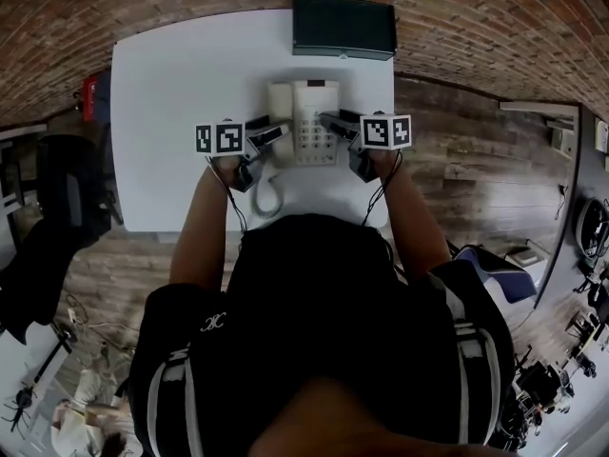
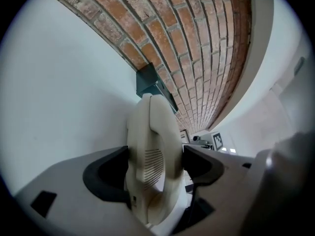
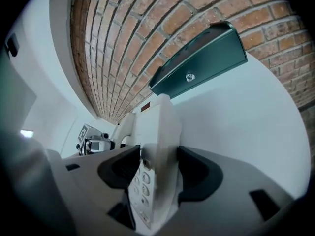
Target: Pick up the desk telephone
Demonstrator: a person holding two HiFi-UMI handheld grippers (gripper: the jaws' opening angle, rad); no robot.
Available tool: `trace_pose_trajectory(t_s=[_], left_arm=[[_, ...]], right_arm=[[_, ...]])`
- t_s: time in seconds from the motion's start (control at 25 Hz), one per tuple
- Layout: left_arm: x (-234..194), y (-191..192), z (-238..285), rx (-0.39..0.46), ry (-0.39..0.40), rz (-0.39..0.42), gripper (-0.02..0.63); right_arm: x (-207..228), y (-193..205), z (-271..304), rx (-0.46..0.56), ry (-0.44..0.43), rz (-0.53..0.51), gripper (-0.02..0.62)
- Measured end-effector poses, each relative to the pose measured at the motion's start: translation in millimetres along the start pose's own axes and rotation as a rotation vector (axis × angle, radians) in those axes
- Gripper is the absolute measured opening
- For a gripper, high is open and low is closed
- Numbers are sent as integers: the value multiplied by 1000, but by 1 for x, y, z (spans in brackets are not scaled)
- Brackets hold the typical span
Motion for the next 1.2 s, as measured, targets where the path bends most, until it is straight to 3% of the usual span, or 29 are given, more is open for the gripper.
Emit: trace_pose_trajectory(t_s=[0.4,0.68,1.2], left_arm=[[1,0,-7,26,-36,-29,318],[12,7,-15,12,-41,2,311],[63,-6,-52,96,-4,55,310]], right_arm=[[-8,-2,-3,14,60,9,216],[-18,3,-13,-2,69,-6,215],[-73,-18,-43,65,49,-58,213]])
Point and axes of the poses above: the fingertips, and each gripper's own axes: z forward along the fingers, x to its right, y out of its underside, the point moved 5 cm from there along -z, backward along the fingers, and after that the axes turned 13 degrees about x, right-handed, at the moved point
